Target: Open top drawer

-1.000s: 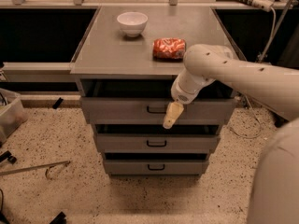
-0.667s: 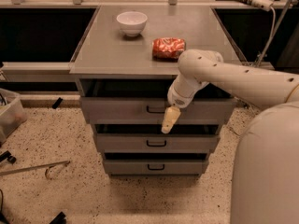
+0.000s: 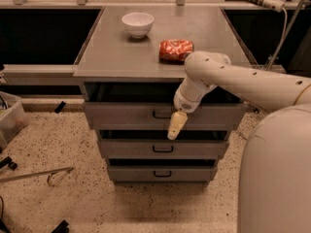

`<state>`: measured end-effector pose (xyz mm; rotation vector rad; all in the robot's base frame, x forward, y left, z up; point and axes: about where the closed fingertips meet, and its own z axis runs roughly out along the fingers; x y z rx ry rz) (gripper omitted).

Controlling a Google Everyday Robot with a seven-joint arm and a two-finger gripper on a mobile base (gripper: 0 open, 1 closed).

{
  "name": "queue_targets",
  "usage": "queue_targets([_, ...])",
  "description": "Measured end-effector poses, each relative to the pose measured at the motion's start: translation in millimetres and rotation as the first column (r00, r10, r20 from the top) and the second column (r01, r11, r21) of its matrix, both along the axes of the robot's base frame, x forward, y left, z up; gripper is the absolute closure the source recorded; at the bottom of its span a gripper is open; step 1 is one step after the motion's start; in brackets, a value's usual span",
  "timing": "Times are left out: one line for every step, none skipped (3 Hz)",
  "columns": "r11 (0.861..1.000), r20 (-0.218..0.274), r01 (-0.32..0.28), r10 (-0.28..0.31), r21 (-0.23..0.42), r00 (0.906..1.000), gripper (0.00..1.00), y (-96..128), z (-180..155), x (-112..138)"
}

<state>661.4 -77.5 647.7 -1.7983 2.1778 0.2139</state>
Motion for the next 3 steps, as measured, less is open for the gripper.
queue_targets([1.000,-0.022,0.009,-0.008,0.018,0.9997,0.00,-5,6,-20])
queue_targets([1.000,-0.022,0.009,-0.008,0.018,0.9997,0.00,-5,6,-20])
queue_targets([1.000,-0.068,0.010,-0.010,-0.010,0.9976,0.00,-7,6,-42])
